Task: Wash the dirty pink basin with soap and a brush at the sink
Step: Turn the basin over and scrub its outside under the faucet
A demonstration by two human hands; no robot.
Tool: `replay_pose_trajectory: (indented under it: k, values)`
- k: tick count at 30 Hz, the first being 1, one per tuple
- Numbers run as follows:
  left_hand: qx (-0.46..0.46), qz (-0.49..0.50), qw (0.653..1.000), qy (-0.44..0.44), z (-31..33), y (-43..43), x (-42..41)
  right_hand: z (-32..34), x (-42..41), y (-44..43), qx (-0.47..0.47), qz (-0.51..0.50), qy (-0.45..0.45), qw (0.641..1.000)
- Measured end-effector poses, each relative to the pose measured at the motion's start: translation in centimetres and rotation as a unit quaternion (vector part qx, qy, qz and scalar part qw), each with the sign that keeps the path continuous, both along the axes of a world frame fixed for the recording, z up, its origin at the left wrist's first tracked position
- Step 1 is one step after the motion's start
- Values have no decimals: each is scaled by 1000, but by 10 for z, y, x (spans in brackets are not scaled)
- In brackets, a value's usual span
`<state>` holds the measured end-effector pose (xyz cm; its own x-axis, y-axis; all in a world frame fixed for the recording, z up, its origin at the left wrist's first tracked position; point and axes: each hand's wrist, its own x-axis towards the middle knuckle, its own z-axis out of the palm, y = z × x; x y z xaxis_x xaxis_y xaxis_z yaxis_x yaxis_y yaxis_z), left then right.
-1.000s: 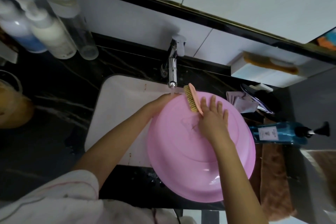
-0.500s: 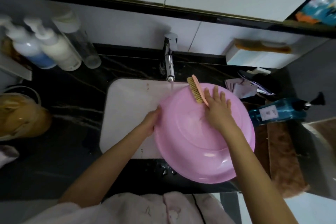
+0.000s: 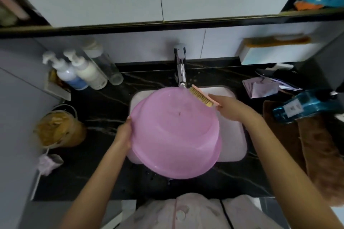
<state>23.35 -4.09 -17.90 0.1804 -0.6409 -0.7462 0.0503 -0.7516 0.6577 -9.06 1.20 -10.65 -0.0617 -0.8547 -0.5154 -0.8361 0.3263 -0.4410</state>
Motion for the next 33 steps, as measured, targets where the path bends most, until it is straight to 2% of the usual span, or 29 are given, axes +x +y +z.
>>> replay_pose_trajectory:
  k: [2, 4, 8, 12, 15, 21, 28, 31, 33]
  values:
    - [3, 22, 1000, 4, 9, 8, 6, -10, -2, -1, 26, 4, 18, 999]
    - [-11, 42, 999, 7, 19, 15, 1, -26, -4, -2, 28, -6, -17, 999]
    - [-43, 106, 993, -27, 43, 29, -9, -55, 9, -9, -11, 8, -91, 996]
    - [-54, 150, 986, -50, 59, 35, -17, -74, 27, -37, -60, 26, -70, 995]
    - [-65, 163, 982, -74, 71, 43, -36, -78, 38, -61, -72, 27, -123, 989]
    - [-62, 186, 974, -111, 73, 50, -47, -94, 58, -86, -129, 87, -146, 977]
    - [-51, 197, 973, -108, 69, 50, -51, -97, 62, -91, -58, 54, -153, 985]
    - [-39, 211, 972, -98, 67, 51, -57, -102, 56, -74, -83, 37, -145, 985]
    - [-41, 218, 971, -91, 67, 52, -59, -104, 52, -56, -122, 23, -206, 971]
